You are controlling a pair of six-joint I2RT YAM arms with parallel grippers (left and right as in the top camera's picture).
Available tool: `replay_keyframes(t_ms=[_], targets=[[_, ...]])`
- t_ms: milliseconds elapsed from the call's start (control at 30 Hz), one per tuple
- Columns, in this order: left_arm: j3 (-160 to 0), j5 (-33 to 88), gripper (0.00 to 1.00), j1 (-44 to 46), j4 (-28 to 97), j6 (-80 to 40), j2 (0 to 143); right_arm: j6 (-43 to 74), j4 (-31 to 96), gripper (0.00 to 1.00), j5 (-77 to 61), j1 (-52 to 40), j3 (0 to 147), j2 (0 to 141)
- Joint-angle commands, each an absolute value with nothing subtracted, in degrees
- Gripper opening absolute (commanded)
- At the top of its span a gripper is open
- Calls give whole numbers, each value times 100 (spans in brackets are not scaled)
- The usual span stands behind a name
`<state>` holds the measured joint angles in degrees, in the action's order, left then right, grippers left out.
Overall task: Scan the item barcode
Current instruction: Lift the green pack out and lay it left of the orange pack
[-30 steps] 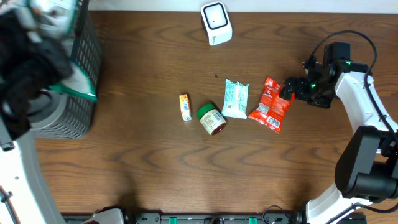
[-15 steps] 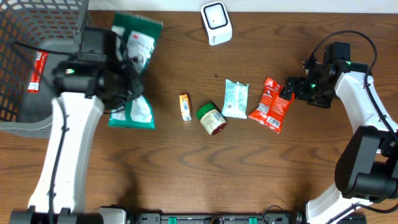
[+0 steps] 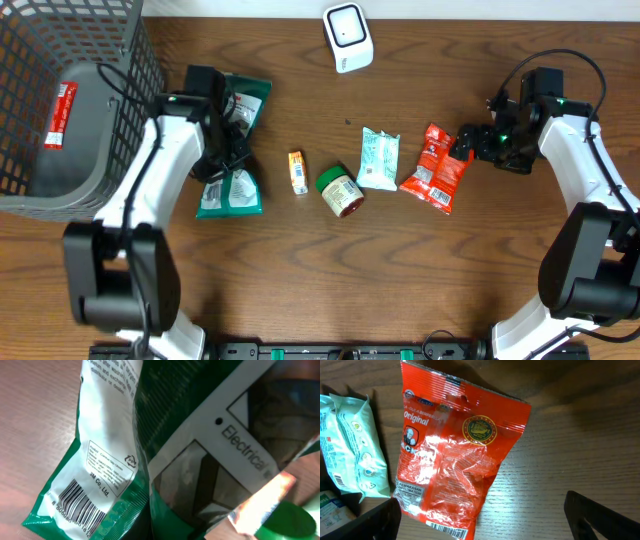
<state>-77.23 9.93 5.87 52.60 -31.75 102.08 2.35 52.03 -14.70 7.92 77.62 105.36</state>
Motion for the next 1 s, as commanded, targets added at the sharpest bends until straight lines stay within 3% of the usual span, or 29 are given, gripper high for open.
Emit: replay_keyframes(t_ms=[0, 200, 267, 300, 333, 433, 567, 667, 733, 833, 967], targets=[[-7699, 1007, 7, 657, 5186, -3245, 10586, 211, 5210, 99, -1463, 805, 7815, 10490], [-7699, 1155, 9, 845, 5050, -3229, 11024, 211, 5210, 99, -1463, 805, 7815, 10490], [-7706, 1157, 26, 893, 4982, -3135, 11059, 211, 5210, 99, -1463, 805, 7815, 10490], [-7741, 1214, 42, 897, 4980, -2982, 11050, 211, 5210, 99, -1463, 805, 7815, 10490], [-7907, 1494, 64, 880, 5013, -2571, 10989, 211, 5210, 99, -1463, 805, 7815, 10490], [-8291, 1581, 72, 843, 5092, -2239, 10779, 211, 5210, 99, -1463, 805, 7815, 10490], [-8519, 1396, 70, 845, 5050, -1992, 10436, 211, 5210, 99, -1463, 805, 7815, 10490], [-8517, 626, 27, 845, 5100, -1933, 10335, 211, 5210, 99, -1463, 805, 7815, 10490], [-8482, 148, 8, 845, 5162, -1728, 10359, 211, 5210, 99, -1463, 805, 7815, 10490], [-8278, -847, 8, 843, 5164, -1629, 10444, 211, 5207, 99, -1463, 805, 7815, 10490], [-8068, -1282, 8, 843, 5011, -1581, 10602, 211, 5210, 99, -1463, 805, 7815, 10490]])
